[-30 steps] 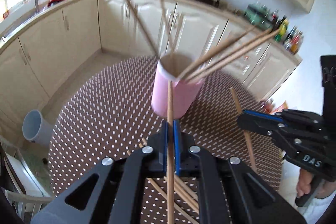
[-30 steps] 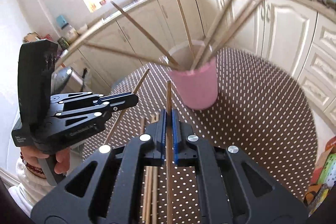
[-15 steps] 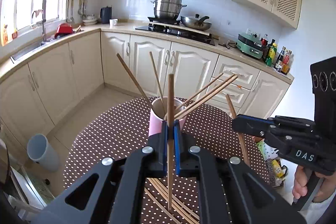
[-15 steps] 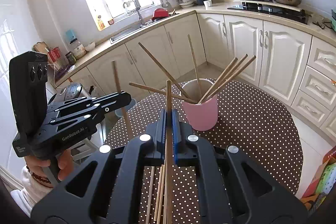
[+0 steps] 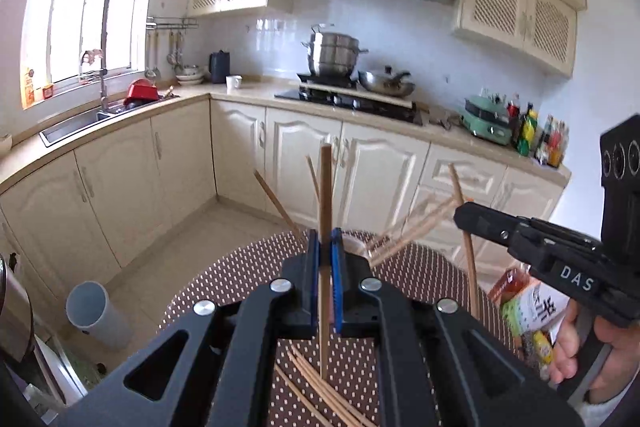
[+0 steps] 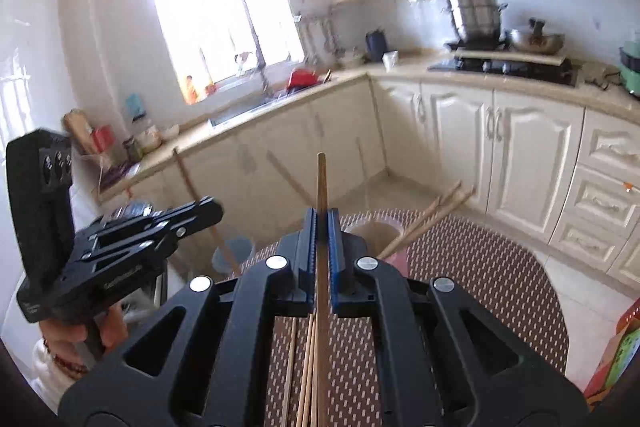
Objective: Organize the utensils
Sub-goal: 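Raise both held chopsticks upright above the pink cup, then open both grippers to drop the chopsticks into the pink cup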
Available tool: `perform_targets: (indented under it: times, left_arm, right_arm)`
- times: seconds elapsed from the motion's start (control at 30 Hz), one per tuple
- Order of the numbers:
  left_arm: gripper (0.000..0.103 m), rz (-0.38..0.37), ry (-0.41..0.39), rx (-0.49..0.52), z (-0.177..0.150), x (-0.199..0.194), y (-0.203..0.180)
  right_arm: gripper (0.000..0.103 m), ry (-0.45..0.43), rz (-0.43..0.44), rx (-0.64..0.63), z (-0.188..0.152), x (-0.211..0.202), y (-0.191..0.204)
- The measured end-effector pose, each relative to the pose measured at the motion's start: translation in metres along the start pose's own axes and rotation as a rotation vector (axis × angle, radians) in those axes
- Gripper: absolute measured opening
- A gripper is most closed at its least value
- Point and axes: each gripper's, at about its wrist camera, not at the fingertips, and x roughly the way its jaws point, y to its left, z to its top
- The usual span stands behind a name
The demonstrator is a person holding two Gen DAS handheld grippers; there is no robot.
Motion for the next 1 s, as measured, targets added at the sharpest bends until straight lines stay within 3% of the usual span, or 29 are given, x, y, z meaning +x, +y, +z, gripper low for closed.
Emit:
perform_targets:
  times: [0.27, 0.53, 0.77, 1.0]
  left_arm:
    - [0.006, 0.002, -0.102, -0.059, 0.033, 0.005, 0.019]
    - [0.006, -0.046, -0.168, -0.136, 0.050, 0.022, 0.034]
    - [0.006, -0.063, -0.201, -0.138, 0.057, 0.043, 0.032]
    - [0.006, -0.083, -0.143, -0.124, 0.042, 0.078, 0.027]
  right_arm:
    - [0.006, -0.231, -0.056, -0.043, 0.030, 0.020, 0.008]
    - [0.006, -0.387, -0.135, -0.050, 0.040, 0.051, -0.005]
    - [0.006, -0.471, -0.160, -0.094, 0.043, 0.067, -0.002]
    - [0.006, -0.469, -0.169, -0.138, 0.029, 0.082, -0.004]
